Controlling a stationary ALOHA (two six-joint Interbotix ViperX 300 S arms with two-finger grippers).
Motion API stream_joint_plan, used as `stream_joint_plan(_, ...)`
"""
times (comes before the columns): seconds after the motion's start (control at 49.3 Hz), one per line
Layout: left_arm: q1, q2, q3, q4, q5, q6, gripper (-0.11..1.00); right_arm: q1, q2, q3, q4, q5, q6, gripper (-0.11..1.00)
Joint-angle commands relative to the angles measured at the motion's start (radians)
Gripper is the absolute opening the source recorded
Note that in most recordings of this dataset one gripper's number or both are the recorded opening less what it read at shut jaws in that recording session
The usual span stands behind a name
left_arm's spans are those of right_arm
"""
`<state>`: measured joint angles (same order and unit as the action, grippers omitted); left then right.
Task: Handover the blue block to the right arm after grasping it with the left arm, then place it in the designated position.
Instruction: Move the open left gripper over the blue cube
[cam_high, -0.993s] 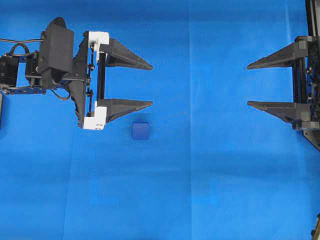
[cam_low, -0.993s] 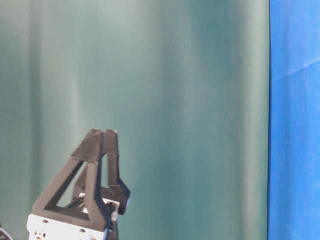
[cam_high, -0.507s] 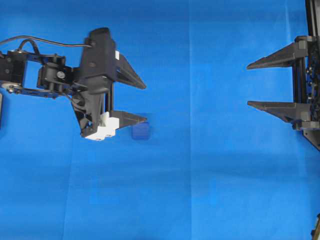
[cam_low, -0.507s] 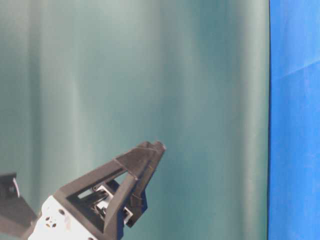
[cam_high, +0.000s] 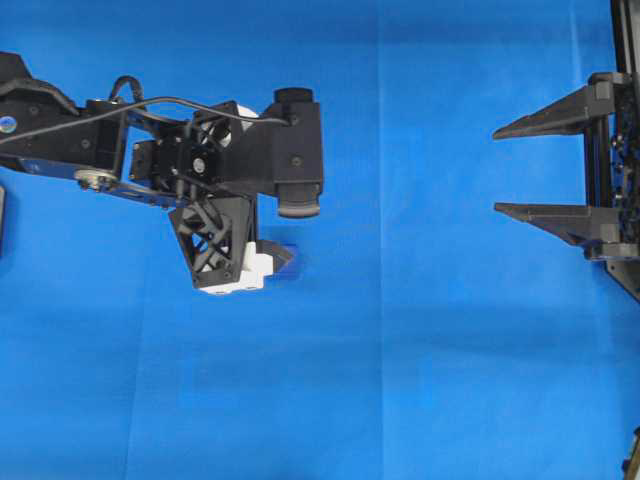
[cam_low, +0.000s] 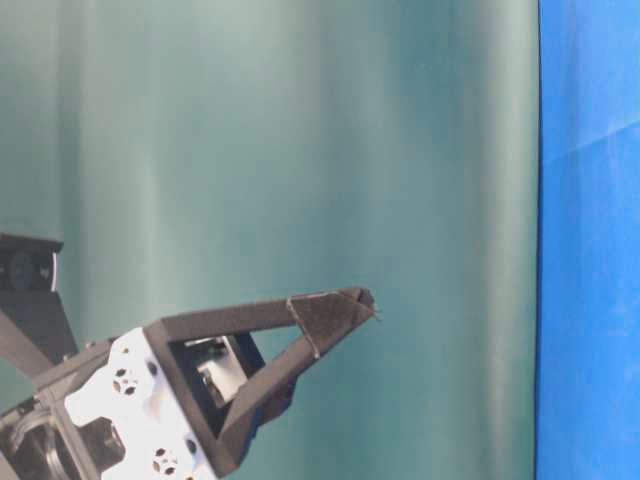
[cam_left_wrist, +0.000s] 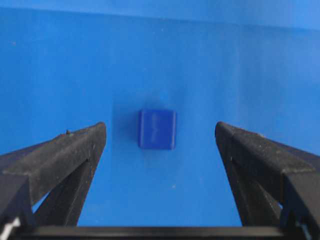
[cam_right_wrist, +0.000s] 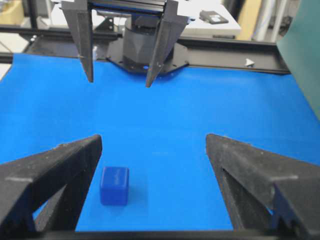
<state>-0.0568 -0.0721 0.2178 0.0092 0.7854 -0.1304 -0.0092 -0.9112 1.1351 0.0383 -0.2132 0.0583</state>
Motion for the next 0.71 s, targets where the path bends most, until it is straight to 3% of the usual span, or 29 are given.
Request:
stream_joint_plan(0.0,-0.005,-0.011,-0.031,0.003,0.003,0.009,0.93,-0.002,0.006,-0.026,0.003,-0.005,0.002,0.98)
stream_joint_plan(0.689,-0.005,-0.011,-0.031,0.003,0.003,0.018,0.93,-0.002,0.006,-0.026,0.003,0.002,0.002,0.98)
